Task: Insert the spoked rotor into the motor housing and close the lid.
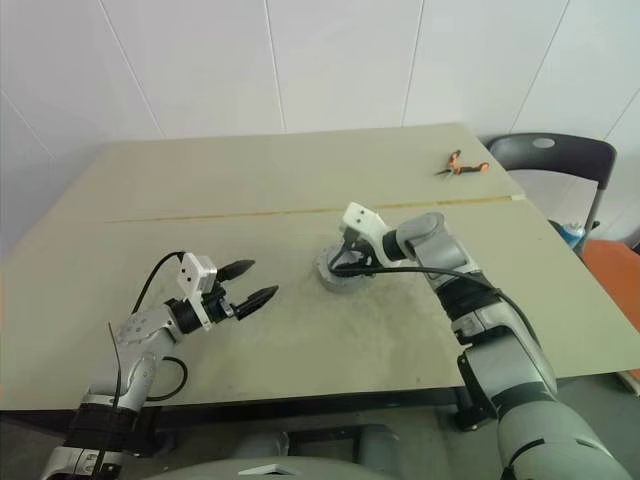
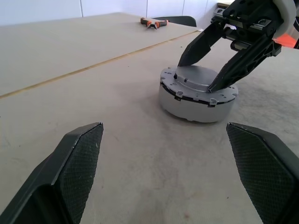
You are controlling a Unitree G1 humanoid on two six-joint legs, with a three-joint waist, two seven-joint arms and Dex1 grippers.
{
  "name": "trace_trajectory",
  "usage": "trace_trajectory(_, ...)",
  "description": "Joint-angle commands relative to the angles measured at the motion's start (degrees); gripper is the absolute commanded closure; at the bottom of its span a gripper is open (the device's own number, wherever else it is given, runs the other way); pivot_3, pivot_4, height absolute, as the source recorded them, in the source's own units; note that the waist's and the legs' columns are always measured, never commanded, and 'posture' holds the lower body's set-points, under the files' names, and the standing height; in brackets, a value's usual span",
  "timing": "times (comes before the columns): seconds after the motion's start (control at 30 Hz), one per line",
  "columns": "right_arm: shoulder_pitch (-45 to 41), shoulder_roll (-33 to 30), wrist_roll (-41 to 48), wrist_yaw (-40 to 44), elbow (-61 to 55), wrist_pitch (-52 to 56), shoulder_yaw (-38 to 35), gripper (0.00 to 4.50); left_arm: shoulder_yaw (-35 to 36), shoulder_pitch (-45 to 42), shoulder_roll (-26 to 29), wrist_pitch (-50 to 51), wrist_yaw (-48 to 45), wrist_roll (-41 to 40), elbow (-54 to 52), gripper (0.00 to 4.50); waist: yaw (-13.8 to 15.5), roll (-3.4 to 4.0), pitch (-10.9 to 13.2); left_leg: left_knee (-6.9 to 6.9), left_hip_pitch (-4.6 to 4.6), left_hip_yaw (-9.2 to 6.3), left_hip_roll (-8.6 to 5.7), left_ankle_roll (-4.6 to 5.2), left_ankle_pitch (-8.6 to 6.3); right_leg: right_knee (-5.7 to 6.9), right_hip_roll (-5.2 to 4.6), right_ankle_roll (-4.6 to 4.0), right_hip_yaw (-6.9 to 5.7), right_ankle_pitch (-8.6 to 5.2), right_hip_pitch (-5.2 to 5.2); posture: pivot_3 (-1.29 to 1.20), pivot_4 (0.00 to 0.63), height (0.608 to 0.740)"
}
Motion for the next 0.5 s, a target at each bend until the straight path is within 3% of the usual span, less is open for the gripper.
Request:
trace_trajectory(0.03, 1.2, -1.8, -3.4, -2.4, -1.0, 4.3, 1.6, 1.47, 0.4, -0.3, 0.1, -0.7, -0.3, -0.5, -0.9, 0.00, 0.0, -0.02, 0.0, 0.00, 0.02, 0.00, 0.00, 0.00, 0.00, 0.00, 0.00, -0.01, 0.00, -0.01, 0.03, 0.00, 0.000, 0.740)
trace_trajectory(0.5, 2.7, -3.2, -0.9, -0.3, -4.5, 14.5, 1.5, 1.47, 0.2, -0.6, -0.3, -2.6, -1.3, -0.1, 2.0, 0.00, 0.6, -0.09, -0.1, -0.02, -0.08, -0.03, -0.12, 0.01, -0.02, -0.17, -0.16, 0.02, -0.03, -0.01, 0.05, 0.00, 0.000, 0.740)
